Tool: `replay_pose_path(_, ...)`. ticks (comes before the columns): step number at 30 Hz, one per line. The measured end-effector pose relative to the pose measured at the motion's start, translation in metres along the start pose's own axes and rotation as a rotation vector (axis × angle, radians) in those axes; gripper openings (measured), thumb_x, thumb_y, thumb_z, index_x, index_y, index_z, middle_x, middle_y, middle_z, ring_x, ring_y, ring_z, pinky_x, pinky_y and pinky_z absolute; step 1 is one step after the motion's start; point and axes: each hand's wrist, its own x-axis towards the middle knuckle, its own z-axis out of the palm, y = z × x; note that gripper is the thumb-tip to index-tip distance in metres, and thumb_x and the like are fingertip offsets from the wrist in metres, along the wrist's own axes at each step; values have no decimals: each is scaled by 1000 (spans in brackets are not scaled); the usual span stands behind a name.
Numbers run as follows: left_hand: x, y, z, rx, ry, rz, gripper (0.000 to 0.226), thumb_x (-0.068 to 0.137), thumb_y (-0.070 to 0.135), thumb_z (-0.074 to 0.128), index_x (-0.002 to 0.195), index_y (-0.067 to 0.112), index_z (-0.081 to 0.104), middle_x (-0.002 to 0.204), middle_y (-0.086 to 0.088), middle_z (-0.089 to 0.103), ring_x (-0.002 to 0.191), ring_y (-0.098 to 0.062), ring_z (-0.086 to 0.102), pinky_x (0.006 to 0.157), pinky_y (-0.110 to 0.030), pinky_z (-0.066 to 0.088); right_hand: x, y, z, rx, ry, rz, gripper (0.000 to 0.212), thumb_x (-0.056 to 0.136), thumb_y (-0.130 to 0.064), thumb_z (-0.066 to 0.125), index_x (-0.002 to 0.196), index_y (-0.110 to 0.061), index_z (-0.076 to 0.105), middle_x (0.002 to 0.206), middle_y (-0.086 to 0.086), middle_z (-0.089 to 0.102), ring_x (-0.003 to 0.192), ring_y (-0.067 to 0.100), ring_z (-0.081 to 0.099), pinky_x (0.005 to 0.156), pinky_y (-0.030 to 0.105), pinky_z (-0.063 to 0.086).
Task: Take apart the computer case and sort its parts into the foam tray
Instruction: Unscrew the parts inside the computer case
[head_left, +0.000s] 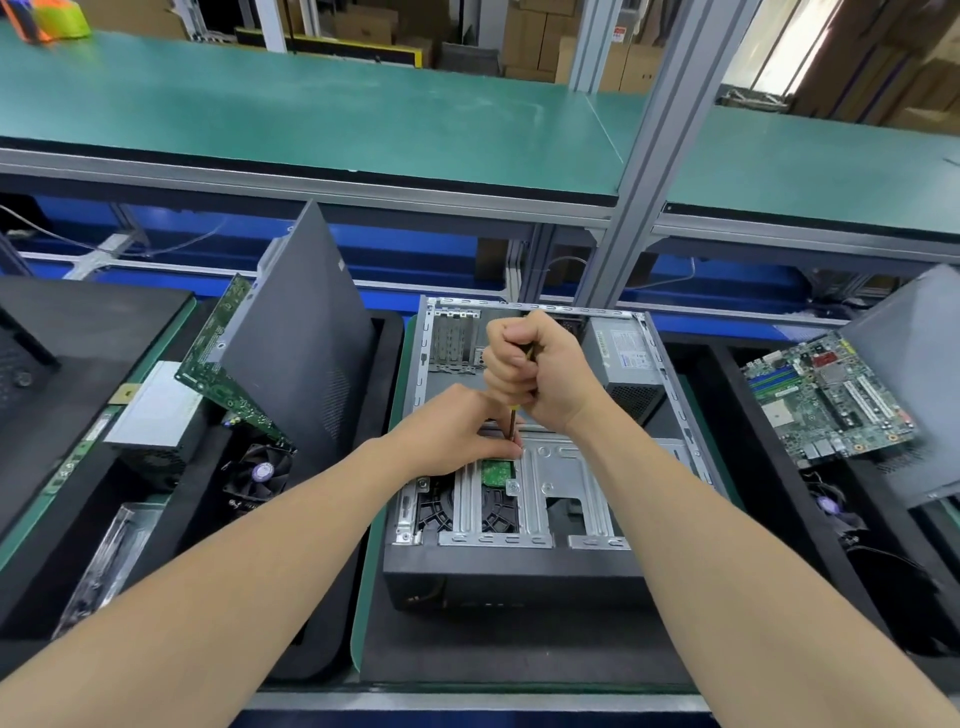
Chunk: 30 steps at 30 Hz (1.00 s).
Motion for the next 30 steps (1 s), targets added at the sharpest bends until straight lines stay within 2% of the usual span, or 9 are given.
replay_pose_path(4,-2,0,-1,-18,8,-11,16,82,54,76,83,38,73,91,14,72,87,-4,65,79,-37,57,-8,4,10,-195,163,-67,25,95,-23,47,74,-14,59,61,6,46,54,20,40,55,30,38)
replay_pose_path(8,-4,2,-1,-4,34,26,16,82,53,71,75,39,68,71,25,64,70,5,56,60,-18,38,-12,16,35,-340,676,-234,25,89,-21,55,70,-20,72,69,3,66,66,17,61,66,35,53)
replay_pose_path(12,-3,4,0,11,49,47,31,73,53,36,61,26,48,49,7,44,50,-10,33,49,-22,22,-3,26,59,-450,974,-238,32,96,-19,48,66,-21,59,58,-12,55,60,3,49,62,30,41)
replay_pose_path(15,0,-3,2,37,49,52,32,78,40,39,62,12,40,50,6,31,54,-13,21,50,-24,19,4,28,64,-429,1048,-309,32,96,-14,45,64,-15,41,53,-8,36,53,8,32,54,27,28)
replay_pose_path(19,0,-6,3,23,34,72,35,72,51,33,60,19,40,48,6,37,51,-12,26,45,-20,29,4,32,60,-430,964,-375,33,90,-16,44,60,-7,32,54,0,29,55,12,25,52,27,21)
replay_pose_path(21,1,-5,3,26,28,80,28,74,53,37,61,29,42,54,17,51,51,-7,39,46,-18,33,4,31,55,-418,847,-349,34,88,-18,44,59,-4,33,57,6,30,57,16,26,54,31,22)
replay_pose_path(25,1,-7,2,27,37,98,18,83,61,58,72,47,53,70,27,62,66,2,57,53,-15,41,3,19,43,-341,618,-198,32,81,-23,46,52,-20,34,54,0,26,52,15,21,50,26,20)
replay_pose_path(27,1,-9,3,30,17,85,17,85,60,65,87,43,64,80,19,67,75,-3,62,64,-25,52,0,13,30,-237,510,-134,29,80,-23,46,54,-20,34,54,-2,23,50,15,16,46,24,17)
replay_pose_path(30,2,-9,4,33,24,63,27,84,61,67,94,37,68,78,14,66,71,-7,60,68,-38,55,-6,7,9,-108,320,-76,32,87,-21,41,56,-20,31,52,-2,18,48,17,10,45,27,11)
